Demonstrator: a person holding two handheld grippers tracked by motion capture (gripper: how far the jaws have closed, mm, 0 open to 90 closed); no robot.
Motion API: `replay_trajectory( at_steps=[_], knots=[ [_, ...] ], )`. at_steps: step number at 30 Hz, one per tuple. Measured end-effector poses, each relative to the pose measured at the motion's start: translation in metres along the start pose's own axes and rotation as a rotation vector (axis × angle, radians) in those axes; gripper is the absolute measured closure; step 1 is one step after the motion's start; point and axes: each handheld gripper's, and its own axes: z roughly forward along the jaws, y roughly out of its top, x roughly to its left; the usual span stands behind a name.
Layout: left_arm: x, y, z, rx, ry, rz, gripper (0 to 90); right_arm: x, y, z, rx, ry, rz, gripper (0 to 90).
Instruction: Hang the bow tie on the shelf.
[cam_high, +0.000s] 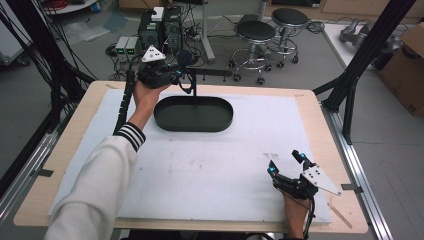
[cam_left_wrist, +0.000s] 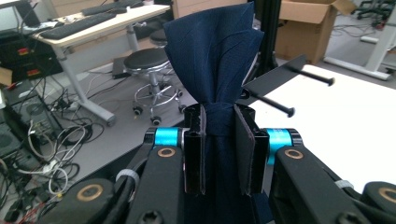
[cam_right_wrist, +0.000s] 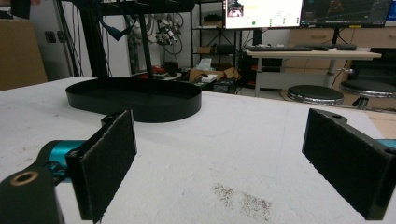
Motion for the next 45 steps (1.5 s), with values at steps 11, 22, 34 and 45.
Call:
replay_trajectory(
  at_steps=[11, 22, 34, 45],
  knots=[
    [0.003, -0.004, 0.005, 0.009, 0.027, 0.009, 74.9, -0.001, 0.0, 0.0, 0.001, 0.0, -0.001, 9.0],
    [0.004, -0.006, 0.008, 0.014, 0.049, 0.016, 74.9, -0.001, 0.0, 0.0, -0.001, -0.001, 0.001, 9.0],
    [0.012, -0.003, 0.002, -0.019, 0.093, 0.003, 74.7, -0.001, 0.0, 0.0, -0.002, -0.002, -0.001, 9.0],
    [0.011, -0.005, 0.005, -0.022, 0.111, 0.013, 72.8, -0.001, 0.0, 0.0, -0.002, 0.0, 0.005, 9.0]
  ],
)
